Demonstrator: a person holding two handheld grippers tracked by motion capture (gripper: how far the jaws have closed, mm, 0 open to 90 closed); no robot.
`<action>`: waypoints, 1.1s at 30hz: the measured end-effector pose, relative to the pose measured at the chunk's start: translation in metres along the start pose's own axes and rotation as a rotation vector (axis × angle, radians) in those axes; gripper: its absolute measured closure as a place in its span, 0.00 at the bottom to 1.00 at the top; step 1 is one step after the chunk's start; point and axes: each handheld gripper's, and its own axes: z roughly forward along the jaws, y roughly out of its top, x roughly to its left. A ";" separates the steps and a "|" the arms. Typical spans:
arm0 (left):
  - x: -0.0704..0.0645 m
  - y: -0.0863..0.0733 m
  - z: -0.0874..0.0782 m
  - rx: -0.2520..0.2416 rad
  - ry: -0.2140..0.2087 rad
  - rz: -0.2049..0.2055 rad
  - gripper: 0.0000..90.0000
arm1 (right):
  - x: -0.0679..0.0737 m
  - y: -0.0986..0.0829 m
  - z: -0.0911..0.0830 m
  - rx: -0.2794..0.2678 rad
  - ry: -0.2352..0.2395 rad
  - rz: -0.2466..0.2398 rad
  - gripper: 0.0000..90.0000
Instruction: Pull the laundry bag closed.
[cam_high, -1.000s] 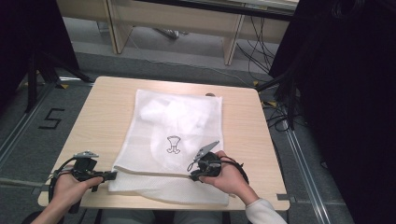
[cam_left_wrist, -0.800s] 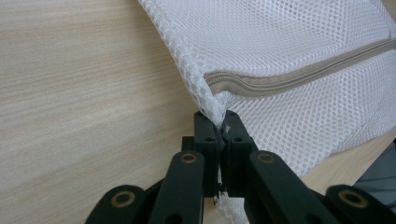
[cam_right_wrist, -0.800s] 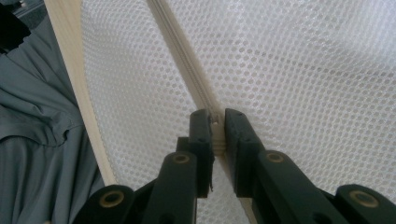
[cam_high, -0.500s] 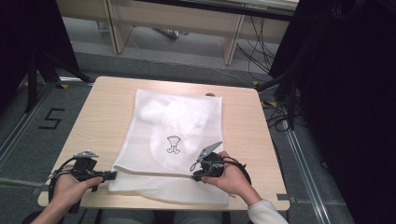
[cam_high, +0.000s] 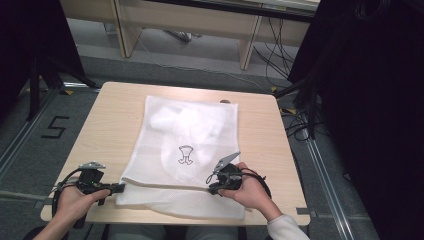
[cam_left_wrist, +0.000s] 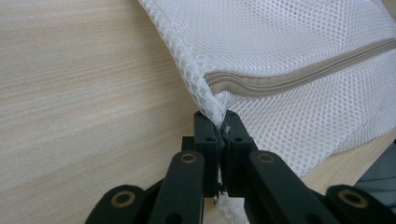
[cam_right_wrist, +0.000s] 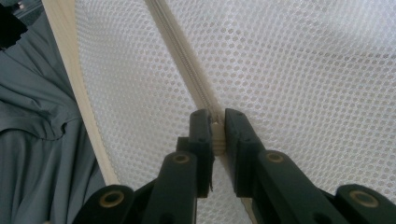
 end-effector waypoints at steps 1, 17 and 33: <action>0.000 0.000 0.000 -0.001 -0.001 0.001 0.96 | 0.000 0.000 0.000 0.002 0.001 0.001 0.92; -0.002 0.000 0.001 -0.025 -0.003 -0.023 0.96 | -0.003 -0.005 -0.004 -0.012 -0.003 -0.001 0.92; 0.001 0.000 0.000 -0.011 0.003 -0.008 0.96 | -0.005 -0.012 -0.009 -0.007 0.000 0.017 0.92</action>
